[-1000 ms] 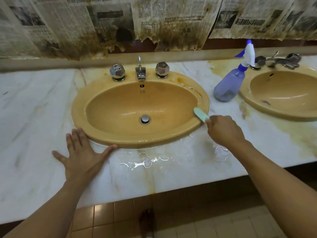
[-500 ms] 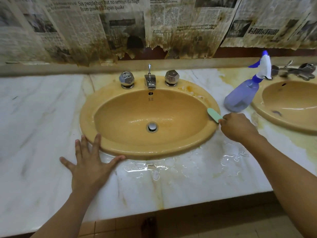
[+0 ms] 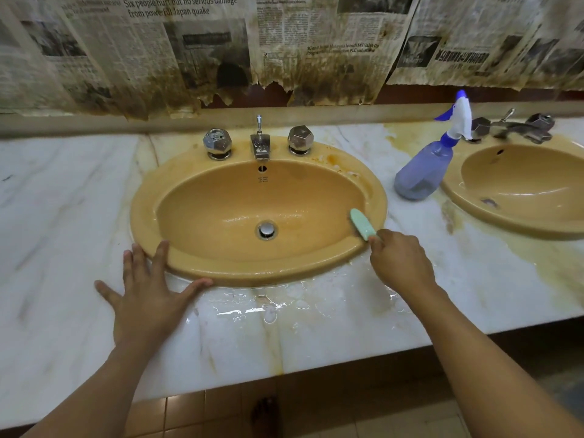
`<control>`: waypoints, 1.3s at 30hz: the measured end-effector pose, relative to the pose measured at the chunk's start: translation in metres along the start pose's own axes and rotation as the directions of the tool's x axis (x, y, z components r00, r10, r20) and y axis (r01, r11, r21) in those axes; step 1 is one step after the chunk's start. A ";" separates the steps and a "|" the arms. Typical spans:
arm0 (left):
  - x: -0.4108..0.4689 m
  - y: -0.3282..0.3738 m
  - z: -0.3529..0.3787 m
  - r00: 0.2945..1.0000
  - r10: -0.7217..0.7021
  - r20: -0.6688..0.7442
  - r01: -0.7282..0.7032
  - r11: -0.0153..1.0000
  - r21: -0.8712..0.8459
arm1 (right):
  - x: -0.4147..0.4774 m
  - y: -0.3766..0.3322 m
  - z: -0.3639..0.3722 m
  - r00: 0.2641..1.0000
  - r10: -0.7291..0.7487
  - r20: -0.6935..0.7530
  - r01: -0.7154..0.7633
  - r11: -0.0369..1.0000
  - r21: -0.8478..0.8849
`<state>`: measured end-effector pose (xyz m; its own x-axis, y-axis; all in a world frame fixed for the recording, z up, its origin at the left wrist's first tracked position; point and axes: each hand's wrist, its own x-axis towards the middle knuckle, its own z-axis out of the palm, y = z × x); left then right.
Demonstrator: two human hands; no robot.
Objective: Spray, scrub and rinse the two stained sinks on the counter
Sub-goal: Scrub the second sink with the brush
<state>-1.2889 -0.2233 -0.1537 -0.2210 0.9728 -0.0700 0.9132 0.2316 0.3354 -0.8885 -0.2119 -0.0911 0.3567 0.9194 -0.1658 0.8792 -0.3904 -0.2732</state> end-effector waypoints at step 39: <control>0.005 0.010 0.012 0.976 -0.090 -0.199 0.093 0.996 0.004 | 0.072 0.025 -0.054 1.000 -0.018 0.000 0.018 0.952 -0.305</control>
<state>-1.2766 -0.2162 -0.1615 -0.3660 0.9264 0.0882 0.8900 0.3207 0.3241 -0.8241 -0.1533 -0.0589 0.3404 0.9264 -0.1608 0.9398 -0.3408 0.0261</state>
